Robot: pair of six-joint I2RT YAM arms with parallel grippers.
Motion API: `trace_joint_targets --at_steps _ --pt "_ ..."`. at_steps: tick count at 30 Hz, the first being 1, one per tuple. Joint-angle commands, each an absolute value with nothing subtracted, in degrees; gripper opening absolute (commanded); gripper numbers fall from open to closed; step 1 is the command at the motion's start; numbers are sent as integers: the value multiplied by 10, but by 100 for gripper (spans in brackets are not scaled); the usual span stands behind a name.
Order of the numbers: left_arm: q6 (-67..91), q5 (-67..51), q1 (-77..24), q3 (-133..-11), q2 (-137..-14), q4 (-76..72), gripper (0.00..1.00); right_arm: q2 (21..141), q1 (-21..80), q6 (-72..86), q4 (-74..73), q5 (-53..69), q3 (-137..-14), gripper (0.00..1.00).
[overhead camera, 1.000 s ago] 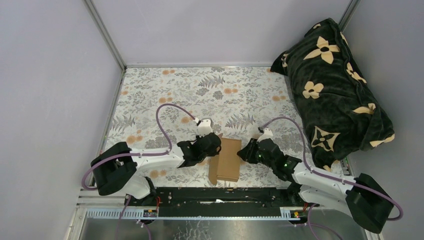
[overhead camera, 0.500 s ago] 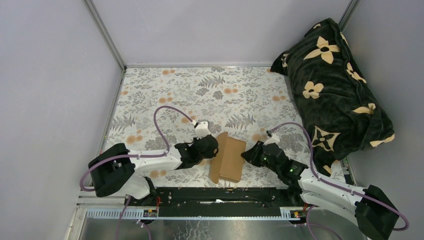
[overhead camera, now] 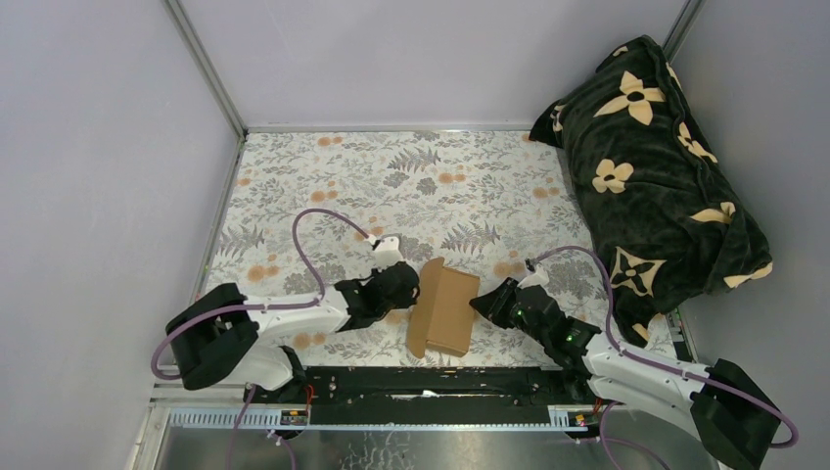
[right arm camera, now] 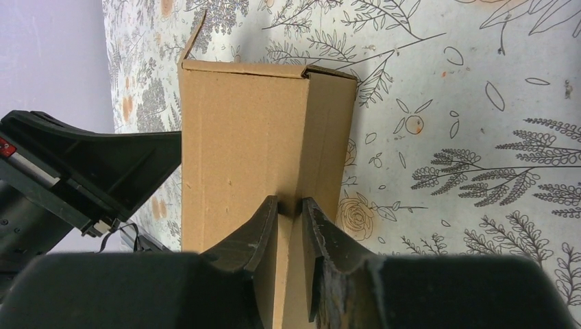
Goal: Fold the paper box
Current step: Close the paper box at the center of the board.
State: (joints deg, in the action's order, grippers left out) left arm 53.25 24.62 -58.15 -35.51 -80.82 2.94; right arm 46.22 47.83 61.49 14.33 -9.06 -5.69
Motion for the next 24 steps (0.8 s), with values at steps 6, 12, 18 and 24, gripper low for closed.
trace_joint_targets --at_steps 6,12,18,24 --pt "520 240 -516 -300 -699 38 11 507 490 609 4 -119 -27 24" --pt "532 199 -508 -277 -711 17 11 518 495 614 -15 -125 -30 23" --pt "550 160 -509 -233 -745 -50 11 517 498 635 -36 -129 -29 23" --pt "549 134 -519 -227 -790 -96 12 499 498 670 -62 -108 -17 24"
